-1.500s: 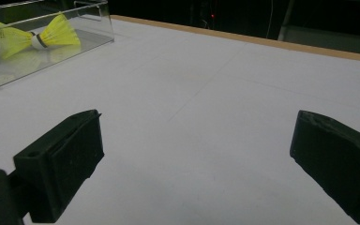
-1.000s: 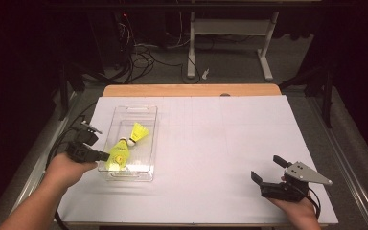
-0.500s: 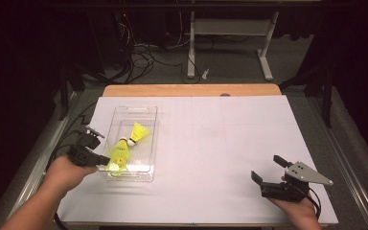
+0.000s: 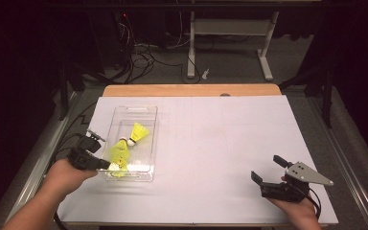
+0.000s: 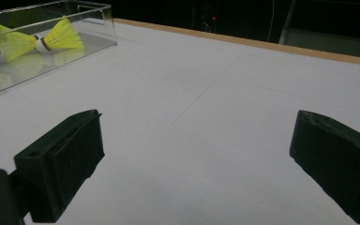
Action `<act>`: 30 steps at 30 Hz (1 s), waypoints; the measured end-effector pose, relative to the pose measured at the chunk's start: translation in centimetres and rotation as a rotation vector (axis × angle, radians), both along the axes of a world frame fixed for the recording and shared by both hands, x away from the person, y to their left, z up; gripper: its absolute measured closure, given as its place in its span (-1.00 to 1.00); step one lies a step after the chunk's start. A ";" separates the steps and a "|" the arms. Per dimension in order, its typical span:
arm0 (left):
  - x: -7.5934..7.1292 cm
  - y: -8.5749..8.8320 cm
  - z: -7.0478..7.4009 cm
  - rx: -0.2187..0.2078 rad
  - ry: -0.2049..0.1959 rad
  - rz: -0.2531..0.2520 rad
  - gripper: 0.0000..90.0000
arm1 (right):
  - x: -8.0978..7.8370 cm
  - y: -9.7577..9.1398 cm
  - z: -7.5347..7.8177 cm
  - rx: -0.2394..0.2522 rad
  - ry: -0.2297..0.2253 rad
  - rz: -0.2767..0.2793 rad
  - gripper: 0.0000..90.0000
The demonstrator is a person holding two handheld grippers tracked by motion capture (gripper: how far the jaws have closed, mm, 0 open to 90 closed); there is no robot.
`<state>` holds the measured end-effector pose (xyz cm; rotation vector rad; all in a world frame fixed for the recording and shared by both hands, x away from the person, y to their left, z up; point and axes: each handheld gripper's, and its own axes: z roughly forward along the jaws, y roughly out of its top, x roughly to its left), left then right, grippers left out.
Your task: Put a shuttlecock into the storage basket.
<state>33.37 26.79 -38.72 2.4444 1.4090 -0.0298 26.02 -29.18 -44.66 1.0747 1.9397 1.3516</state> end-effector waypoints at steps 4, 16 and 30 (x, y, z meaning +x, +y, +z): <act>0.0 0.0 0.1 -0.010 0.001 0.001 0.88 | 0.0 -0.1 0.0 0.001 0.001 0.000 -0.92; 0.2 -0.7 0.4 -0.010 -0.004 -0.008 0.65 | 0.1 0.0 -0.1 0.002 0.004 -0.001 -0.92; 0.3 -1.3 0.5 0.023 -0.041 -0.010 0.99 | 0.1 -0.1 0.0 0.001 -0.001 -0.001 -0.92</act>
